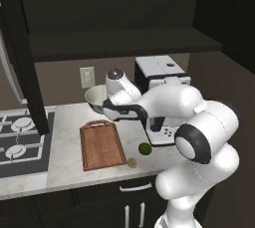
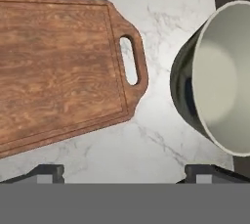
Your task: Open the cabinet. Place the bowl and condiment on the counter. Then place the lime and garlic on the cutting board.
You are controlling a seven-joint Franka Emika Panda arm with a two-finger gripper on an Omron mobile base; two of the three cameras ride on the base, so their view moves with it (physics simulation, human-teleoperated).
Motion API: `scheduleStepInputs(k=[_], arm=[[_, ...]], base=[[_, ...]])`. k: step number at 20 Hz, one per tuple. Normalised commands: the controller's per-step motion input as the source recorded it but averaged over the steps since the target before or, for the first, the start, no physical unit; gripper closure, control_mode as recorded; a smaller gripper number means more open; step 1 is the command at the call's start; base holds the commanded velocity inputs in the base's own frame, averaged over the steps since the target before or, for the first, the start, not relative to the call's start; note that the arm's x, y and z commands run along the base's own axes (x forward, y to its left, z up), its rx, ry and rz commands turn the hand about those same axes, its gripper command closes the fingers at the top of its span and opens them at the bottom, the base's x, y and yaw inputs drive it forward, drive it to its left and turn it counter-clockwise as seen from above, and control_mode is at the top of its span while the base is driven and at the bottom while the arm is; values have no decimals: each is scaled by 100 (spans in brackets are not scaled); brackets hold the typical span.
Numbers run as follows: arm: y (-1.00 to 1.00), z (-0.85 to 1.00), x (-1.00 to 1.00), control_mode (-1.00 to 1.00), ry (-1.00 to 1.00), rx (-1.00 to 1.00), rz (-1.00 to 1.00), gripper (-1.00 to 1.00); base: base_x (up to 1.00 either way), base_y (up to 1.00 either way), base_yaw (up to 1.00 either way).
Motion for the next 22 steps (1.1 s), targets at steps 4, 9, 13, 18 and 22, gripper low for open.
scheduleStepInputs(k=[4,9,13,18,22], arm=[[-19,58,-100,-100,3,7,-12,-100],[-27,28,-100,-100,2,11,-10,-100],[-25,-1,-100,-100,0,7,-9,-100],[-30,-23,-82,-100,0,2,-9,-100],[-29,-37,-10,-100,0,0,-14,-100]], base=[[0,0,0],[0,0,0],[0,0,0],[0,0,0],[0,0,0]])
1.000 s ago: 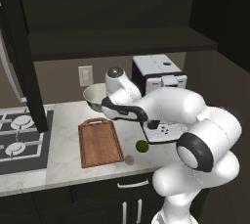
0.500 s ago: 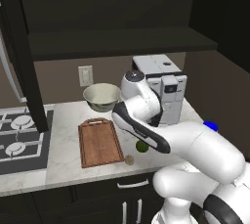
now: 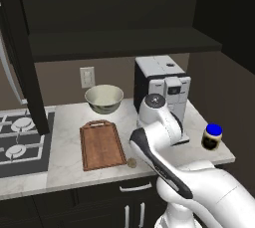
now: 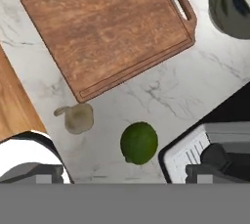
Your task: Open the cabinet. Place the bowl and condiment on the counter. Then place the lime and garlic on the cutting board.
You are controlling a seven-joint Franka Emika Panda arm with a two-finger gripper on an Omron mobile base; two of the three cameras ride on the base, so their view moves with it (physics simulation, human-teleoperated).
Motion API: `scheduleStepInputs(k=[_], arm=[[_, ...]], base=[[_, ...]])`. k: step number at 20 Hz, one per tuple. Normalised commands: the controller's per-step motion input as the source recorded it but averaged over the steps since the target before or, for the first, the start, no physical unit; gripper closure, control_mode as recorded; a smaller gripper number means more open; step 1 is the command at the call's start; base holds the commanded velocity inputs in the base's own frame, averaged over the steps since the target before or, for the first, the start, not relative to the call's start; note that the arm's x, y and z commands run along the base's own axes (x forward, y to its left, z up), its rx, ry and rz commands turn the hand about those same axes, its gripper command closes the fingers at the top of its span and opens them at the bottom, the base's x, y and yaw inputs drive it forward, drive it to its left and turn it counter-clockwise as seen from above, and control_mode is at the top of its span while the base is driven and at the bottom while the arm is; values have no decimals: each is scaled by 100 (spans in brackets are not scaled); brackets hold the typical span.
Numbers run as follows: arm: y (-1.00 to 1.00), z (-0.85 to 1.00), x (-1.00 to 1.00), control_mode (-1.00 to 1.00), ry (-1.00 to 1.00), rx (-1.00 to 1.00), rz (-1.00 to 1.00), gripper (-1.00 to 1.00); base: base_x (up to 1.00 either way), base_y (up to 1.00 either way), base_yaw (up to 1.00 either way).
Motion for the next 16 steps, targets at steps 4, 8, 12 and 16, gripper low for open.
scheduleStepInputs(k=[4,8,12,16], arm=[[-11,-26,9,-100,0,0,-13,-100],[0,-36,10,-100,0,0,-9,-100],[-1,-32,5,-100,0,0,-8,-100],[0,-33,8,-100,0,0,-7,-100]], base=[[0,0,0],[0,0,0],[0,0,0],[0,0,0]])
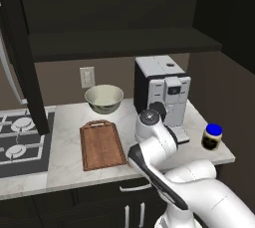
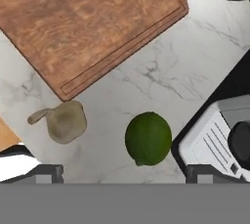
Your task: Open the cabinet. Place the bowl and condiment on the counter. Then place the lime and garlic on the cutting board.
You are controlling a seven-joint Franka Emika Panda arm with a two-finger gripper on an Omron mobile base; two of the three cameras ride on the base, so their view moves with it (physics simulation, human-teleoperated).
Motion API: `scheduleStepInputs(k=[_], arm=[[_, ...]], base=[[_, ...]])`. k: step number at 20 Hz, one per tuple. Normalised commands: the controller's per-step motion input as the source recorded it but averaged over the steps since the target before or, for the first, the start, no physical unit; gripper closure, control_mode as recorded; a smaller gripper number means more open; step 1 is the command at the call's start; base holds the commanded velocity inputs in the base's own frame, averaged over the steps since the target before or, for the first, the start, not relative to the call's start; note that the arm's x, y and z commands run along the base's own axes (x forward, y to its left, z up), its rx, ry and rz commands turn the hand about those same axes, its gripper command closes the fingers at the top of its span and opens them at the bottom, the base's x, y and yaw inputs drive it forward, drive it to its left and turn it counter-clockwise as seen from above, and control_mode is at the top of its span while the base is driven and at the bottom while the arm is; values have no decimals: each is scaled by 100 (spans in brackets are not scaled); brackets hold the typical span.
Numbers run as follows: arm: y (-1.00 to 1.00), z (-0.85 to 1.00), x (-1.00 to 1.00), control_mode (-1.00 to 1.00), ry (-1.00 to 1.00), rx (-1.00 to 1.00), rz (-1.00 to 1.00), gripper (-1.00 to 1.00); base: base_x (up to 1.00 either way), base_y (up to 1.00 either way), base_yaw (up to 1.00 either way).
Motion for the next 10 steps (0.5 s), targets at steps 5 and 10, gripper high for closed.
scheduleStepInputs(k=[5,10], arm=[[-18,-27,15,-100,0,0,-7,-100],[-32,-30,15,-100,0,2,-6,-100]], base=[[0,0,0],[0,0,0]])
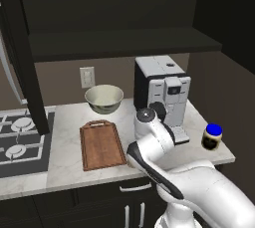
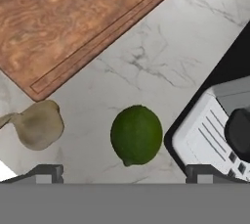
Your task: Open the cabinet. Place the bowl and condiment on the counter. Then place the lime and garlic on the cutting board.
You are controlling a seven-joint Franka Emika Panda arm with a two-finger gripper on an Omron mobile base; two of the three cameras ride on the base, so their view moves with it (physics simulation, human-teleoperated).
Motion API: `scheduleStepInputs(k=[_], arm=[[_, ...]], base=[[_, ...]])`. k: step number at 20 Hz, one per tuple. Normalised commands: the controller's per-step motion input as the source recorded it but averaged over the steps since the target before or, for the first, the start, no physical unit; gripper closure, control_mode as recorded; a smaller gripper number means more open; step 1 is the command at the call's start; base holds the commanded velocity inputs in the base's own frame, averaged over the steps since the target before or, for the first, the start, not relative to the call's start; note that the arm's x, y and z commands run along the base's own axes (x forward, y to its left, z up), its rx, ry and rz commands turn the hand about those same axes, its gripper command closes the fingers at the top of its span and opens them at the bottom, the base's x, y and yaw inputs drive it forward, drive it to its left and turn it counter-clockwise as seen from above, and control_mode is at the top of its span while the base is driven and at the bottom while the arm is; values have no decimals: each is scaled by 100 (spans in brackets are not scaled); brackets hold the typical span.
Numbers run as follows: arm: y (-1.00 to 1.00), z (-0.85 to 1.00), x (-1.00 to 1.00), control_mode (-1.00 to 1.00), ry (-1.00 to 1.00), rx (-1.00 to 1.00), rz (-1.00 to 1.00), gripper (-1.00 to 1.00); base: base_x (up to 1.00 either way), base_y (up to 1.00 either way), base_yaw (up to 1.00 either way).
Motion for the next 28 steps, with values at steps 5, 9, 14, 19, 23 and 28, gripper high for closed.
scheduleStepInputs(k=[5,9,14,19,23,28], arm=[[-32,-41,5,-100,0,2,-4,-100],[-32,-51,-1,-100,0,4,-3,-100],[-21,-49,-1,-100,0,4,-2,-100],[-6,-58,0,-100,0,4,-1,-100],[-4,-61,0,-100,0,9,0,-100],[-18,-48,0,-100,0,10,0,-100]], base=[[0,0,0],[0,0,0],[0,0,0],[0,0,0],[0,0,0],[0,0,0]])
